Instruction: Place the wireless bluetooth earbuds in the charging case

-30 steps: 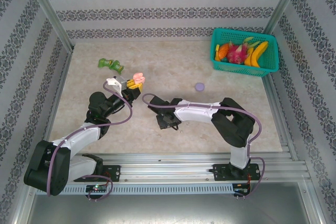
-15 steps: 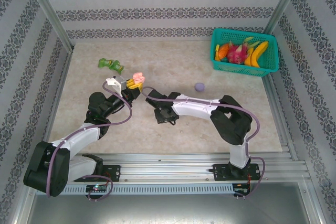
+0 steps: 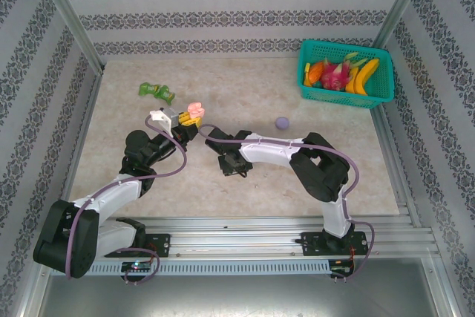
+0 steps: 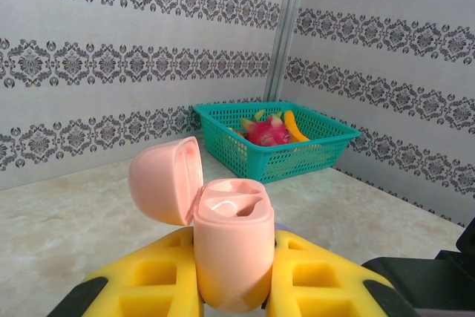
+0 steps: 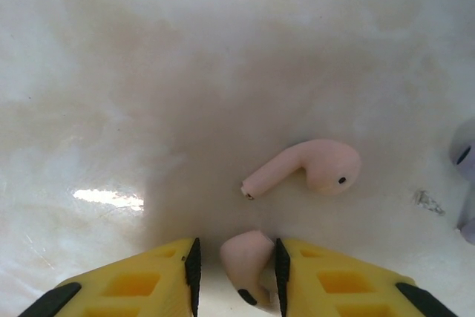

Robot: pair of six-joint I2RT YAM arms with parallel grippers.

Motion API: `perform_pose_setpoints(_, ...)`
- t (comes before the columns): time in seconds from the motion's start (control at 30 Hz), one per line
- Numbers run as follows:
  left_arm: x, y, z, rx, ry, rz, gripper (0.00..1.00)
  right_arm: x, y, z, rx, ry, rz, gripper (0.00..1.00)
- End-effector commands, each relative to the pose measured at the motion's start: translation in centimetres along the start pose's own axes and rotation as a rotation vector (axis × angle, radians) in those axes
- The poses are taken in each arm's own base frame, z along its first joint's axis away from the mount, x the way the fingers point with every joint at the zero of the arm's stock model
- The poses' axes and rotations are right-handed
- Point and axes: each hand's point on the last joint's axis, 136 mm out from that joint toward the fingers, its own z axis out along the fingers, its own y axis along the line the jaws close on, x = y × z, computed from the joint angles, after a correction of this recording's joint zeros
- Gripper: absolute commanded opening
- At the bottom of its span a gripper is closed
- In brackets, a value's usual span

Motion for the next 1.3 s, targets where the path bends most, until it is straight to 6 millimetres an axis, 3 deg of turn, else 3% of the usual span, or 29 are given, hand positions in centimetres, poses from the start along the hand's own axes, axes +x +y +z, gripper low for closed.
perform_pose_setpoints(0.0,-0.8,-0.2,0.1,0.004,-0.022,0.032,0.0,0.2,-0.7,1.2,0.03,0.029,0.0,0.32)
perform_pose_setpoints(0.53,-0.6,-0.2,0.2,0.009,-0.017,0.025,0.0,0.1,-1.0,1.6,0.035,0.035,-0.022,0.26)
perform_pose_setpoints(0.73,-0.7,-0.3,0.3,0.012,-0.016,0.023,0.0,0.0,-1.2,1.4,0.033,0.028,-0.029,0.18)
perform_pose_setpoints(1.27,-0.9,-0.2,0.5,0.014,-0.019,0.023,0.0,0.1,-2.2,-3.4,-0.044,-0.089,0.022,0.15)
